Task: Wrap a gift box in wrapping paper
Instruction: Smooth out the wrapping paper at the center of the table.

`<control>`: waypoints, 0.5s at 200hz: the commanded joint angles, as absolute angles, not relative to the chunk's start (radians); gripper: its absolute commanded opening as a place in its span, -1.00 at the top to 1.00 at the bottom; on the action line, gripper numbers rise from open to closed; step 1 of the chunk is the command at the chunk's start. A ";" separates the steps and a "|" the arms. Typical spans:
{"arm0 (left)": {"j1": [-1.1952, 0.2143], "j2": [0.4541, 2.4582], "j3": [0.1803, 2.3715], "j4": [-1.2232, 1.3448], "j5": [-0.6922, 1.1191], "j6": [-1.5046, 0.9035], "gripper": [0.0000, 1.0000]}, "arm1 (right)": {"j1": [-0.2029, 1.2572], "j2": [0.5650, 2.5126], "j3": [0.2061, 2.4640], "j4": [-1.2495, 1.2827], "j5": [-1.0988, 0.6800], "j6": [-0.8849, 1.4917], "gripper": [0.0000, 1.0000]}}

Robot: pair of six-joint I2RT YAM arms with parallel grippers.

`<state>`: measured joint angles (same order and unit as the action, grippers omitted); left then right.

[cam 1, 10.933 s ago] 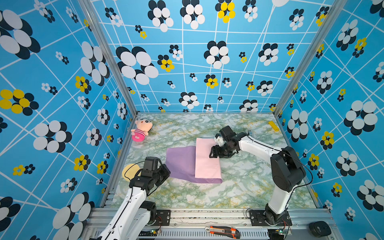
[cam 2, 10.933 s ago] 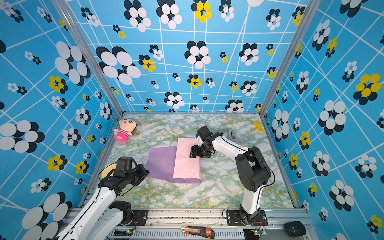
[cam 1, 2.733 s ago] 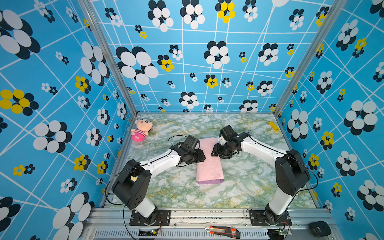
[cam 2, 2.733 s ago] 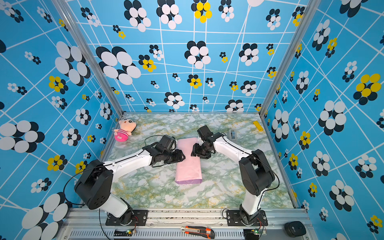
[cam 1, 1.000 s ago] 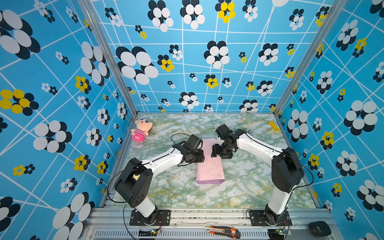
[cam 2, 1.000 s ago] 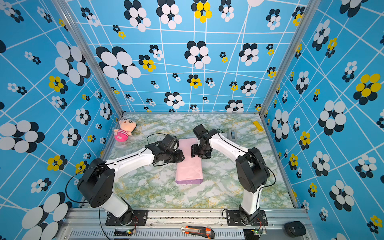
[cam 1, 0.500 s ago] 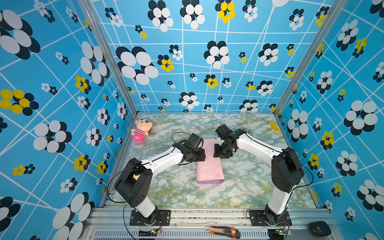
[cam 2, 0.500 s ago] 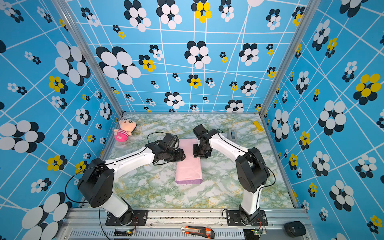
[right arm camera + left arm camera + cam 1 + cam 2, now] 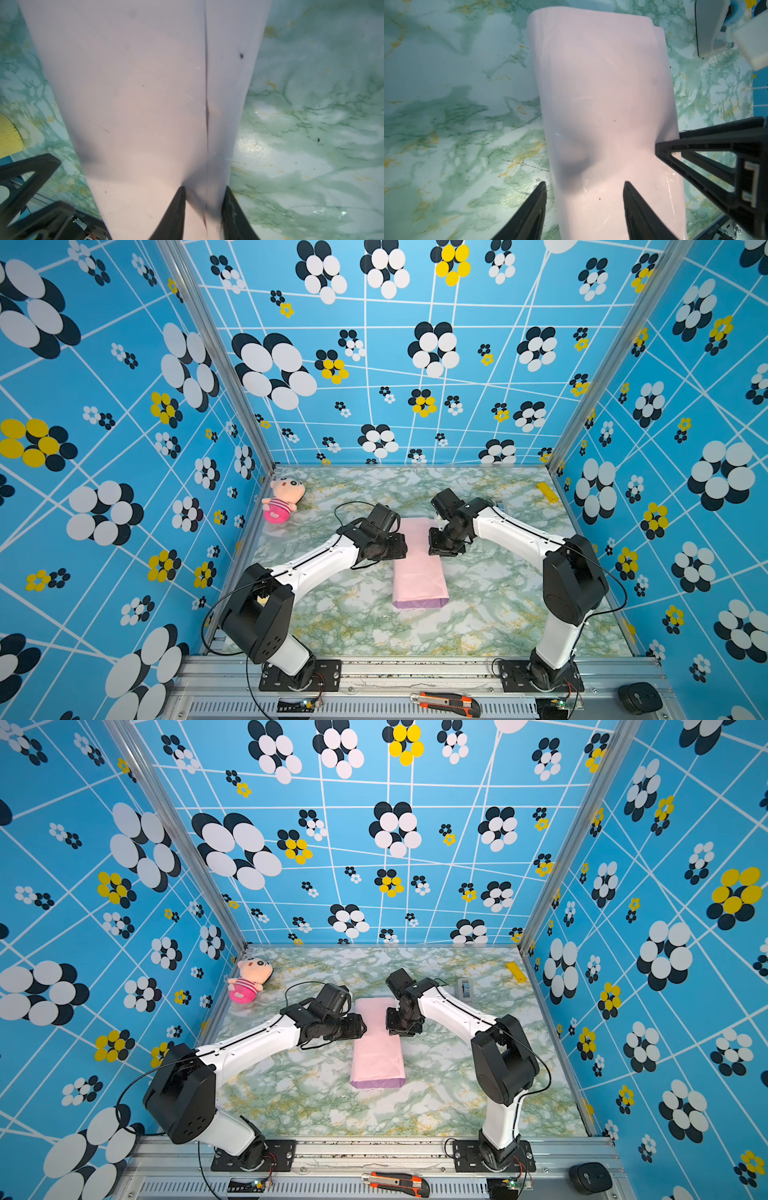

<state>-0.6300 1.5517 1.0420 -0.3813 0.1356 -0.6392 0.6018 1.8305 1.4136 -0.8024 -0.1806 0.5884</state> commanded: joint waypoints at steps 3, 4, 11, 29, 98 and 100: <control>-0.629 1.545 0.992 -0.346 0.170 -0.668 -0.19 | 0.598 1.821 1.386 -0.790 -0.175 0.604 0.37; -0.629 1.546 0.990 -0.345 0.172 -0.669 -0.19 | 0.598 1.821 1.387 -0.788 -0.175 0.604 0.36; -0.629 1.554 0.989 -0.334 0.176 -0.673 -0.19 | 0.598 1.821 1.380 -0.780 -0.180 0.607 0.36; -0.629 1.584 0.994 -0.311 0.187 -0.683 -0.16 | 0.598 1.821 1.374 -0.766 -0.195 0.612 0.37; -0.645 1.633 0.996 -0.330 0.146 -0.663 0.03 | 0.587 1.798 1.374 -0.758 -0.212 0.612 0.13; -0.646 1.634 0.995 -0.330 0.145 -0.663 0.03 | 0.586 1.796 1.372 -0.758 -0.214 0.612 0.10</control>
<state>-0.6369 1.6009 0.9997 -0.3088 0.1703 -0.6720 0.5953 1.8240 1.3933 -0.7670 -0.1963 0.6025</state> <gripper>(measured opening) 0.493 0.405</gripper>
